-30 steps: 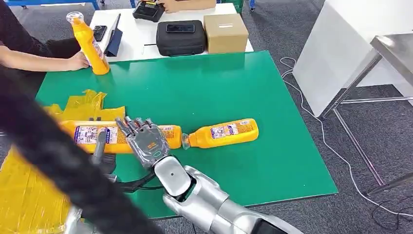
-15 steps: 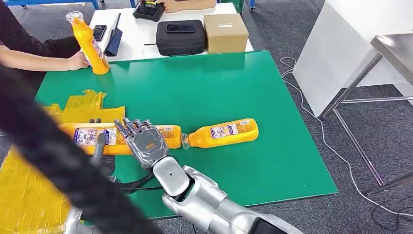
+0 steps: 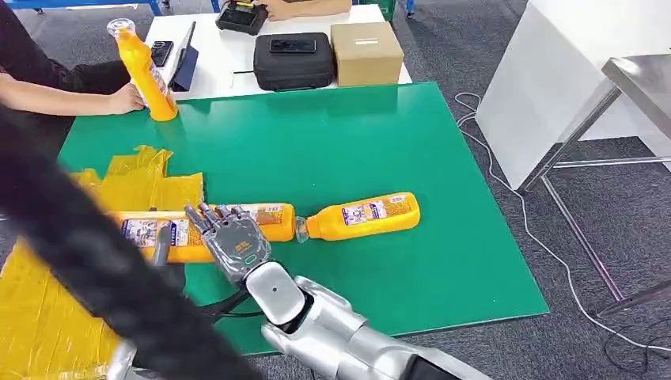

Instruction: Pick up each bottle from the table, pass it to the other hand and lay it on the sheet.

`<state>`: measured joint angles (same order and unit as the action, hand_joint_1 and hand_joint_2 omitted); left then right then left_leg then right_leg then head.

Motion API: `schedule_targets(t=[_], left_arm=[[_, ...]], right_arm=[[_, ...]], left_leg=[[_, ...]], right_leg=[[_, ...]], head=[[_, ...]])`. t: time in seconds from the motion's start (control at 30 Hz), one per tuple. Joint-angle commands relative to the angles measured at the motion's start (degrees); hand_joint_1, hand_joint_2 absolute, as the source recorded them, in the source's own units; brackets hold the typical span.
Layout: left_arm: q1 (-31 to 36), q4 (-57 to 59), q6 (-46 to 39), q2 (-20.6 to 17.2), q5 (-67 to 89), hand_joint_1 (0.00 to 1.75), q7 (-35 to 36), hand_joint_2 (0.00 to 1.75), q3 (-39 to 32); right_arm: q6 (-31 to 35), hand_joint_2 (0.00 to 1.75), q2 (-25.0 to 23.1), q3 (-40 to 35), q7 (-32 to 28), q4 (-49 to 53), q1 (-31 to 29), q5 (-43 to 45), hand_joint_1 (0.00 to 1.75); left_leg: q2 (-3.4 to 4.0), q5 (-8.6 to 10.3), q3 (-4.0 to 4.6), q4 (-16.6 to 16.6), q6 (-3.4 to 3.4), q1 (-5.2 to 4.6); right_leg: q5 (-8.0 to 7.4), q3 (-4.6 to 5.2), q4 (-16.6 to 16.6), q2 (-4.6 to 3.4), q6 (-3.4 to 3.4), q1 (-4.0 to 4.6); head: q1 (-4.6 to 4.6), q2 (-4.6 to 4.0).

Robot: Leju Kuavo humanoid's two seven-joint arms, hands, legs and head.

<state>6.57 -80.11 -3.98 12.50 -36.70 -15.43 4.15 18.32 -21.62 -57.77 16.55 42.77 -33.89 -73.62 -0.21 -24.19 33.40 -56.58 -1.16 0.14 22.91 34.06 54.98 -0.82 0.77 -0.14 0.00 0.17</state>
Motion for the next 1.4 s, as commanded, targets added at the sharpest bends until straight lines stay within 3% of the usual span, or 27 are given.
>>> schedule_targets(t=[0.03,0.17,0.27,0.6,0.8,0.97,1.0,1.1,1.17,1.2,1.3,1.4], left_arm=[[6.94,4.89,-0.08,-2.55,-2.90,1.75,-1.94,1.75,-7.47],[4.67,4.51,1.23,-2.03,-1.59,1.75,-2.20,1.75,-9.20],[4.38,5.22,1.23,-2.05,-1.16,1.75,-2.45,1.75,-9.39],[4.38,5.28,0.91,-2.25,-0.73,1.75,-2.64,1.75,-9.37],[6.20,8.24,-3.38,-5.31,7.24,1.75,-6.47,1.75,-10.42],[11.68,13.05,-16.74,-9.07,31.87,1.75,-8.79,1.75,-11.04],[12.99,16.18,-23.01,-11.06,43.78,1.75,-8.26,1.75,-9.60],[16.36,27.40,-31.62,-15.23,60.32,1.75,-7.58,1.75,-7.09],[16.94,31.31,-32.13,-15.97,61.70,1.75,-9.05,1.75,-7.70],[17.16,34.55,-36.02,-17.19,69.60,1.75,-7.67,1.75,-6.81],[14.13,30.58,-36.02,-14.26,97.40,1.75,-6.66,1.75,-19.25],[14.67,34.26,-36.02,-12.90,104.70,1.75,-7.87,1.75,-23.68]], right_arm=[[1.86,0.00,6.49,9.64,-1.30,-3.55,3.76,9.25,0.00],[4.14,0.00,12.26,19.03,-2.49,6.05,8.72,8.00,0.00],[3.43,0.00,13.67,21.87,-3.20,9.60,10.96,7.31,0.00],[3.80,0.00,13.22,22.63,-2.68,10.48,11.41,6.88,0.00],[1.80,0.00,14.53,27.17,-3.39,18.11,14.55,5.55,0.00],[0.06,0.00,15.25,29.15,-4.61,20.23,14.42,5.41,0.00],[-0.03,0.00,15.85,29.12,-5.06,20.32,14.65,6.18,0.00],[0.69,0.00,16.53,29.35,-6.17,20.15,15.38,7.56,0.00],[1.14,0.00,16.54,29.14,-6.68,19.30,15.02,8.12,0.00],[1.03,0.00,16.55,28.78,-7.29,18.56,14.44,9.00,0.00],[1.49,0.00,16.52,27.71,-8.37,15.53,12.31,10.77,0.00],[2.68,0.00,16.68,27.01,-9.49,12.81,10.85,12.61,0.00]], left_leg=[[-0.38,0.04,-0.32,0.20,0.06,0.07],[-0.31,-0.07,-0.48,0.16,0.07,0.06],[-0.24,-0.01,-0.18,0.11,0.00,-0.01],[-0.17,-0.01,-0.09,0.06,0.03,-0.03],[-0.18,-0.09,-0.27,0.08,0.05,0.02],[-0.20,-0.01,-0.09,0.04,0.04,0.02],[-0.26,-0.03,-0.19,0.05,0.07,0.03],[-0.27,0.01,-0.30,0.16,0.07,0.01],[-0.22,0.03,-0.31,0.18,0.05,-0.02],[-0.20,-0.02,-0.40,0.18,0.07,-0.01],[0.10,-0.09,-0.44,0.15,0.06,-0.01],[0.10,-0.04,-0.30,0.11,0.03,-0.02]], right_leg=[[0.07,-0.46,-0.23,0.45,0.01,0.08],[0.14,-0.65,-0.23,0.43,0.03,0.07],[0.05,-0.37,-0.13,0.34,0.04,-0.02],[0.03,-0.22,-0.05,0.25,0.01,-0.03],[0.12,-0.40,-0.08,0.31,0.02,0.02],[0.05,-0.22,-0.02,0.31,0.01,0.02],[0.10,-0.33,-0.02,0.39,0.01,0.03],[0.08,-0.44,-0.10,0.41,0.00,0.01],[0.06,-0.43,-0.10,0.34,0.00,-0.02],[0.09,-0.52,-0.12,0.33,0.01,-0.01],[0.07,-0.47,-0.10,0.01,0.01,-0.01],[0.03,-0.34,-0.05,-0.03,0.02,-0.02]], head=[[0.00,0.02],[0.00,0.00],[0.02,0.00],[0.02,0.00],[0.02,0.00],[0.02,0.02],[0.02,0.00],[0.00,0.00],[0.02,0.00],[0.02,0.00],[0.00,0.00],[0.00,0.02]])
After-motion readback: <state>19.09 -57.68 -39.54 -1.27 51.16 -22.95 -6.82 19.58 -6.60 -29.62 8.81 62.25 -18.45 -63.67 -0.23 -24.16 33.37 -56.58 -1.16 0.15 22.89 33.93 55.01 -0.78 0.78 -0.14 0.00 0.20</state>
